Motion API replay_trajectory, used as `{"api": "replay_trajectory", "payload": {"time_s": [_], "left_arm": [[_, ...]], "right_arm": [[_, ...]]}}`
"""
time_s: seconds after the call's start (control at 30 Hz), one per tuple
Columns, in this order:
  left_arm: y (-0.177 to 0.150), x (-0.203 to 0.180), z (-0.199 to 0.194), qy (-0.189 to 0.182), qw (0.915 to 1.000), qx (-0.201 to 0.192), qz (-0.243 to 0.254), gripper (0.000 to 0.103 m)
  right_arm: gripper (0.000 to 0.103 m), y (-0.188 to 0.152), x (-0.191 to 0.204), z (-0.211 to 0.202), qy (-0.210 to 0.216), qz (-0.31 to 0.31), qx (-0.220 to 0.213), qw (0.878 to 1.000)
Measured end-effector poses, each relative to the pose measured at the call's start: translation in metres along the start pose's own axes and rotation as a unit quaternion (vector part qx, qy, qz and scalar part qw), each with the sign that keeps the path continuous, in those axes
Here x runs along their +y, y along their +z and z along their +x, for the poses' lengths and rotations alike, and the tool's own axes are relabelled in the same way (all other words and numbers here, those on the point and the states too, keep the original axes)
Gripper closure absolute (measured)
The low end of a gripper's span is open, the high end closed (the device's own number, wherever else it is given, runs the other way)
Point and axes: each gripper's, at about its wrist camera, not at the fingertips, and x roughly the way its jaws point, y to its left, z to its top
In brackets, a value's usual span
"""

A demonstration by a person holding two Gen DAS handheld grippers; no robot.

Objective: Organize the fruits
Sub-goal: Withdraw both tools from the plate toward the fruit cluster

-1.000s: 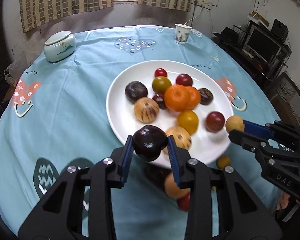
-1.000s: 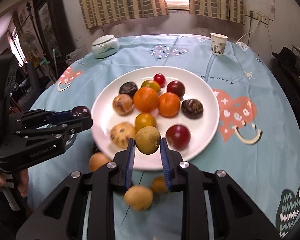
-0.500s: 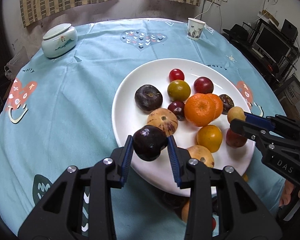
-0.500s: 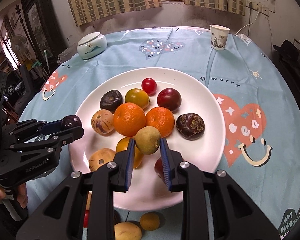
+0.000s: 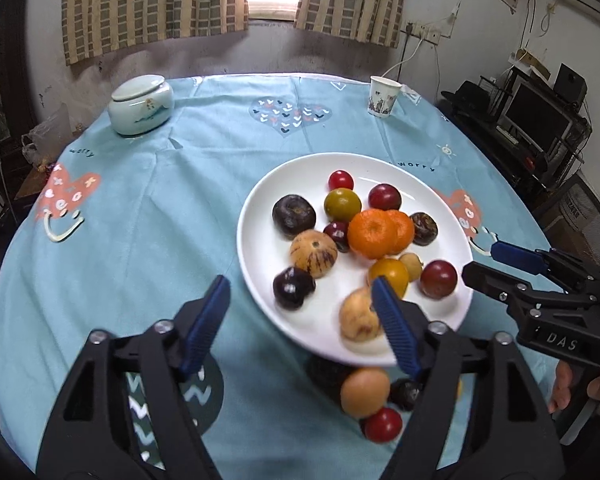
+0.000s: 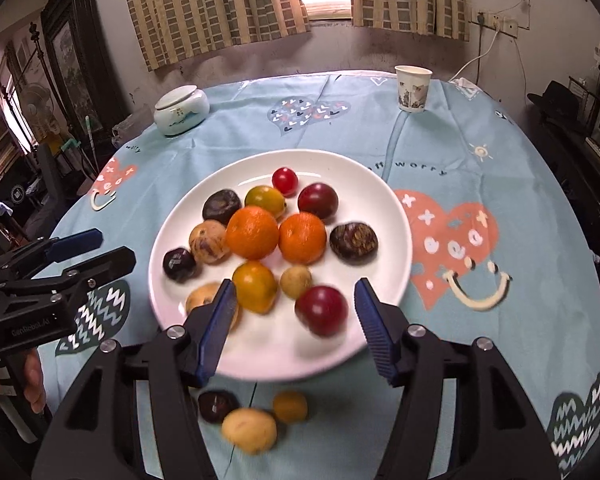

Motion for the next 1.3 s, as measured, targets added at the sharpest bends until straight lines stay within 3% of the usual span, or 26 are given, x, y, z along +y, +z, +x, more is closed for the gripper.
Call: {"api": "replay_trajectory", "payload": {"time_s": [0.2,0.37,0.5,0.73,1.0,1.13,1.3], "left_arm": [[-0.066,-0.008,-0.016,-0.022,0.9995,0.019,-0.01,0.02],[-0.099,-0.015,-0.015,-0.025,0.9989,0.041,-0.001,0.016],[-0.103,-0.022,-0.014,-0.035,0.9983,0.046,0.006,0.016],[-0.108,-0.021,-0.016,-0.032,0.9982,0.049,0.009,0.016],[-0.111,0.001,-0.019,-0.028,0.9983,0.047,-0.022,0.016],[-0.112,0.003,-0.02,-0.028,0.9984,0.046,-0.019,0.016],[-0.112,-0.002,-0.016,-0.033,0.998,0.051,-0.014,0.016]], "right_arm": [[0.041,-0.051,0.002,-0.031,0.023,0.023,-0.006,0.999],[0.041,-0.094,0.012,-0.042,0.045,0.018,-0.023,0.999],[0.041,-0.106,0.019,-0.032,0.059,0.022,0.003,0.998],[0.042,-0.105,0.03,-0.023,0.055,0.003,0.008,0.998],[0.055,-0.099,0.032,-0.004,0.045,0.008,0.029,0.999],[0.061,-0.098,0.03,0.009,0.007,0.001,0.033,0.999],[0.064,-0.101,0.025,0.009,0.011,0.006,0.038,0.999]]}}
